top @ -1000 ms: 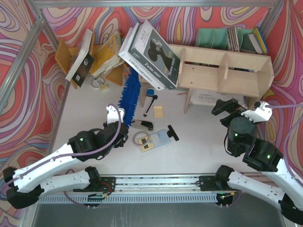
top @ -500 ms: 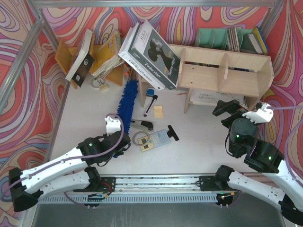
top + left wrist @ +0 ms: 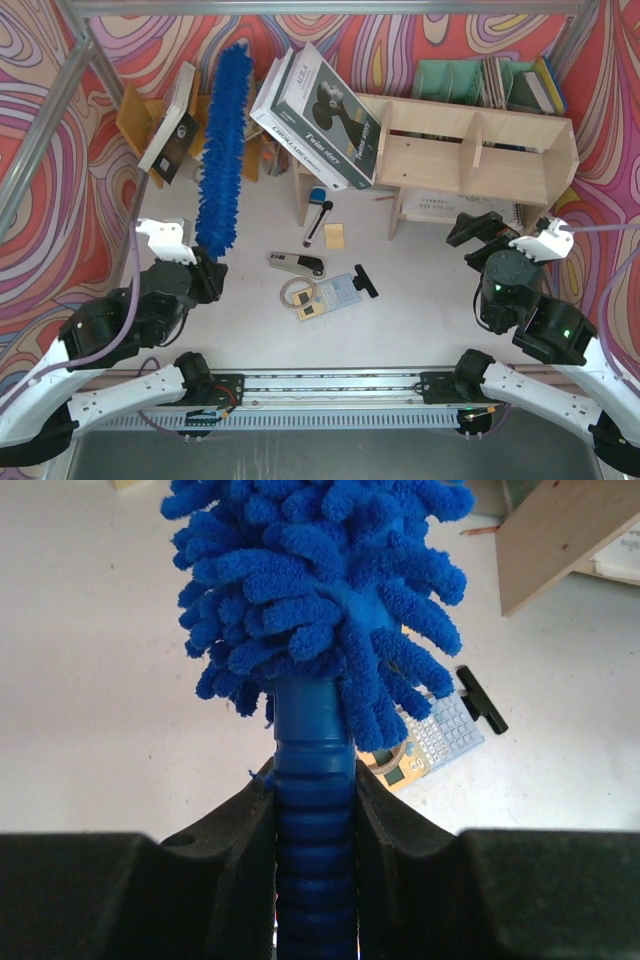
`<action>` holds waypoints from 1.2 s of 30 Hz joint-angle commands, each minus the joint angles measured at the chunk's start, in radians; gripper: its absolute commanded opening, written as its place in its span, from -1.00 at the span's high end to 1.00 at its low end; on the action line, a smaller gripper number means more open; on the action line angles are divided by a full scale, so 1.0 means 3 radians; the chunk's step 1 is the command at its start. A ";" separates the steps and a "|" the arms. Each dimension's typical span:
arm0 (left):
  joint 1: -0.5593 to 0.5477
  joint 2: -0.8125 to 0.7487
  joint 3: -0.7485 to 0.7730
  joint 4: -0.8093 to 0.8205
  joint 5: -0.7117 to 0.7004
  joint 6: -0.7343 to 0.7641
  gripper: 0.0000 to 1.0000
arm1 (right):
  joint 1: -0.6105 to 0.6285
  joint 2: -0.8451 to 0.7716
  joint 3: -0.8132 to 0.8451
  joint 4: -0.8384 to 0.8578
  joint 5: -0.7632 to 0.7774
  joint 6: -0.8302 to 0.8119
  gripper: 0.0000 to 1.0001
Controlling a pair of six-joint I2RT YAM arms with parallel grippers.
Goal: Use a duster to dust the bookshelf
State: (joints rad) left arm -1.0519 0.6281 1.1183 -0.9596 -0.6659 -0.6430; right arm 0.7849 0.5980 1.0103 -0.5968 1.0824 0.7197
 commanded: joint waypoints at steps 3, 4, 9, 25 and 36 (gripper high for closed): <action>0.0004 0.0030 0.0278 0.0159 -0.0254 0.0506 1.00 | -0.0003 0.0042 0.0039 -0.0011 0.0013 0.0022 -0.98; 0.0004 0.0020 0.0320 0.0178 -0.0318 0.0554 1.00 | -0.0005 0.0035 0.0045 -0.0019 0.0015 0.0027 -0.98; 0.0004 -0.0222 0.0402 0.0622 -0.0291 0.1046 1.00 | -0.0003 -0.0005 0.0023 -0.0028 0.0023 0.0041 -0.97; 0.0004 0.0372 0.0662 0.1702 0.1518 0.1871 1.00 | -0.0003 -0.0214 0.0147 0.0493 -0.0410 -0.0325 -0.97; -0.0013 0.1198 0.0708 0.2298 0.2164 0.1655 1.00 | -0.0006 -0.0291 -0.0004 0.1409 -0.1661 -0.0862 -0.98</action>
State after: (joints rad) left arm -1.0512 0.9684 1.3033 -0.4469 -0.1043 -0.1169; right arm 0.7849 0.5091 1.0328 -0.3046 0.7284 0.5163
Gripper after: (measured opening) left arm 0.343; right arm 0.987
